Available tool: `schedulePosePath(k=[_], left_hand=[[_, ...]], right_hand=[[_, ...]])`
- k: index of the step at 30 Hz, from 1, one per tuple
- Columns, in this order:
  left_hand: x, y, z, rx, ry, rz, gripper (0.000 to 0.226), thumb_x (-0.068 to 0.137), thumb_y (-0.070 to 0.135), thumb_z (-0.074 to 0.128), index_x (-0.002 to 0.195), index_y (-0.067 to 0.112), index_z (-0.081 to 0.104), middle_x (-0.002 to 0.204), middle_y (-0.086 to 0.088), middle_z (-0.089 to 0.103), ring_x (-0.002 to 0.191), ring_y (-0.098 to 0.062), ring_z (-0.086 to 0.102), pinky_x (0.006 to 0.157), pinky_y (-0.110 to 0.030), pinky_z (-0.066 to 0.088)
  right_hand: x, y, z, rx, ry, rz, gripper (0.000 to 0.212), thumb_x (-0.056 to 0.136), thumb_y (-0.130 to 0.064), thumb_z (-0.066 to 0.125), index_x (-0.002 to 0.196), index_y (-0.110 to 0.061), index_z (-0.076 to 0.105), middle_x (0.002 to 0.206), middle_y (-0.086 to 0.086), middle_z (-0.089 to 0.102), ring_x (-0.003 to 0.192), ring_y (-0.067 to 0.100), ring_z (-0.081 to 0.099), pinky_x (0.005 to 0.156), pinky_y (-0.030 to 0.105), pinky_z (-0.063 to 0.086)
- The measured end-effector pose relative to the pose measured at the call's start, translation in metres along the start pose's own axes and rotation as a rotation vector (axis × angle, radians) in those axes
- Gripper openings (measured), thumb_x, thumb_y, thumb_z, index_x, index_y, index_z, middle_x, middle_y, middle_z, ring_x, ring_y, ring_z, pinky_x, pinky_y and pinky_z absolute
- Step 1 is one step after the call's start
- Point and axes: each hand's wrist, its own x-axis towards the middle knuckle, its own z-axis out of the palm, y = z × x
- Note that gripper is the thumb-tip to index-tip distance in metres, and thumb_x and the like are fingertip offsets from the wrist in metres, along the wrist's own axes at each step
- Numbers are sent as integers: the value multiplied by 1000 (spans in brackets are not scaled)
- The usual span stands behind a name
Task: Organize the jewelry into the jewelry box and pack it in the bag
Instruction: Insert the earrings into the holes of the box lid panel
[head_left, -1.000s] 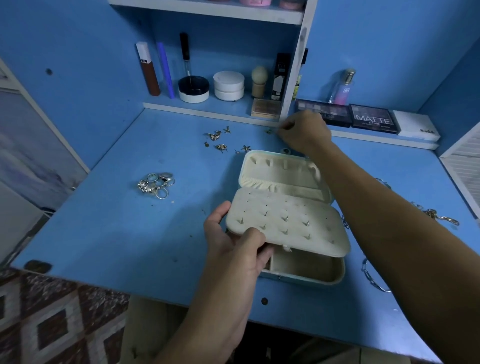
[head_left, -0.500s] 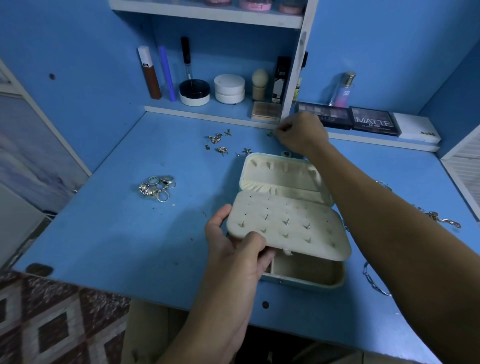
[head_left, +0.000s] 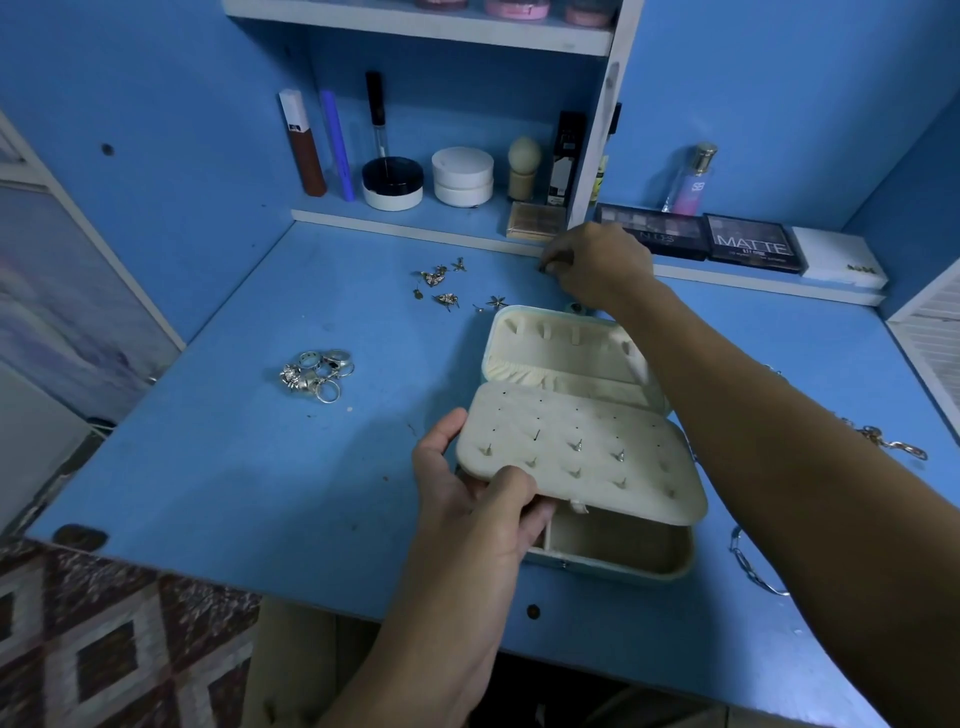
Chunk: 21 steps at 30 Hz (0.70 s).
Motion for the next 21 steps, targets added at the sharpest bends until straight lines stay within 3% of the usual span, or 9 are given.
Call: schedulePosePath(k=[3,8,12,15,21], left_hand=[[-1,1,0,-17,2,-1,57,68,10,56,116,38,47,88,17,74,102,-11,71,74,-25,59],[-1,1,0,12,6,-10,51,90,-4,55,117,38,46,87,17,73,102,-11,70,77,-26,59],[-1,3,1,19,23,-13,53,84,-2,59,115,38,47,85,15,74,99,-11,71,74,-26,60],[-3,5,3,18,24,-15,50,93,-9,46,115,36,48,85,16,74,99,-11,71,71,-24,59],[-4,7,5,20,11,-22,48,94,-10,43,113,34,48,84,17,74,95,-9,72,67,-22,58]], right_hand=[[-1,-1,-1,-6,0,-12,22,96,-30,57,109,-39,73,114,-3,70,102,25,64,73,29,48],[-3,-8,0,13,39,-1,27,92,-33,51,109,-36,73,108,-1,72,98,28,64,72,29,48],[-3,-11,0,-3,36,9,27,90,-40,53,108,-37,73,105,-3,72,96,26,65,71,29,46],[-3,-13,-1,16,24,28,24,89,-40,56,106,-38,73,105,-5,72,97,24,65,71,28,46],[2,-21,-6,27,-22,47,23,90,-33,58,105,-35,75,110,-3,71,99,25,63,72,29,46]])
